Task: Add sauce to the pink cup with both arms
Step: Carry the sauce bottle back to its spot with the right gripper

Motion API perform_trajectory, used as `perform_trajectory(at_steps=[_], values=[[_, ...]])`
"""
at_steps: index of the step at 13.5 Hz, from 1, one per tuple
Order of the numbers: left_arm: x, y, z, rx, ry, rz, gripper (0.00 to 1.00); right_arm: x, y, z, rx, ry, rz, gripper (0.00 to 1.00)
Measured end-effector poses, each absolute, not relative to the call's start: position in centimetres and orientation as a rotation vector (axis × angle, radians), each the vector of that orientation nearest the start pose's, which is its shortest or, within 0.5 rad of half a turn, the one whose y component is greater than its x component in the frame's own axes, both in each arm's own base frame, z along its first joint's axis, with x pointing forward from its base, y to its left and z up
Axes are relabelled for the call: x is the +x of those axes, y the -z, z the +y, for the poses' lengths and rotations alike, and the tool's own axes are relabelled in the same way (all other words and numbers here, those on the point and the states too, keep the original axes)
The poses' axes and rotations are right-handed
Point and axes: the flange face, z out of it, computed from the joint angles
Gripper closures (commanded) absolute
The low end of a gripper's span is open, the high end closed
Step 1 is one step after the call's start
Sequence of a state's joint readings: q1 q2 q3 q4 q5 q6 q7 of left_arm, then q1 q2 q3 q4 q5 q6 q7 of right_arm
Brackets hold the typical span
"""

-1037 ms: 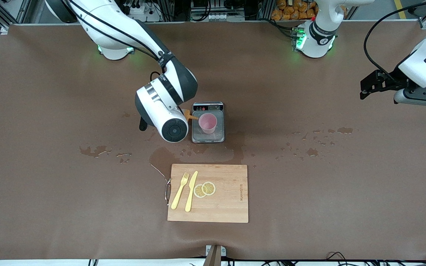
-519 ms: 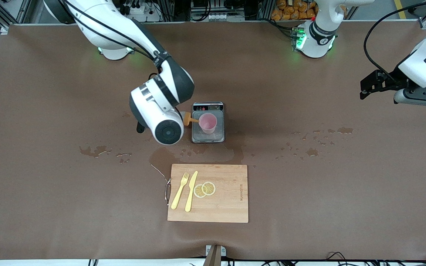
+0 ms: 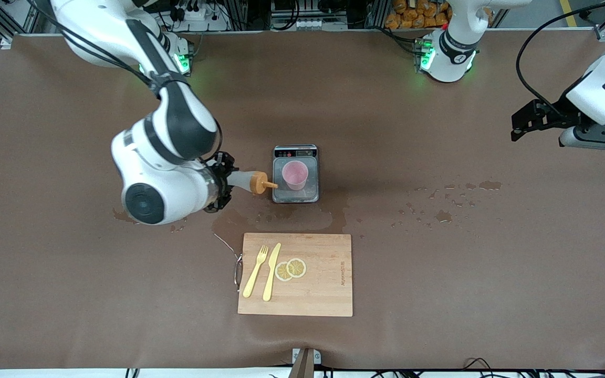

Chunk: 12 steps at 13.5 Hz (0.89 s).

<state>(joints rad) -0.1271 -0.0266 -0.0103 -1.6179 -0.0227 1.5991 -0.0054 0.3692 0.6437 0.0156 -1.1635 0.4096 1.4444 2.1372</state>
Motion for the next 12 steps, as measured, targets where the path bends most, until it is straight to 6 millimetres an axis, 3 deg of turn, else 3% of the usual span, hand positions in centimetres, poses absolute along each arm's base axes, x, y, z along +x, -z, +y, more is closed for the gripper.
perform_trajectory(at_steps=[2,4,8,12], values=[[54.1,-61.7,-9.0,-3.123,0.000,0.256,0.00,64.1,-42.0,27.2,-1.992,-0.929,2.430,1.00],[53.8,-61.7,-10.3,-3.107,-0.002,0.295,0.00,65.4,-43.2,23.0,-1.946,-1.001,2.338,1.00],[53.5,-62.0,-10.2,-3.135,-0.022,0.297,0.00,66.2,-44.6,11.5,-1.854,-1.218,2.098,1.00],[53.7,-62.3,-8.9,-3.141,-0.015,0.263,0.00,65.1,-43.8,0.6,-1.823,-1.355,1.834,1.00]])
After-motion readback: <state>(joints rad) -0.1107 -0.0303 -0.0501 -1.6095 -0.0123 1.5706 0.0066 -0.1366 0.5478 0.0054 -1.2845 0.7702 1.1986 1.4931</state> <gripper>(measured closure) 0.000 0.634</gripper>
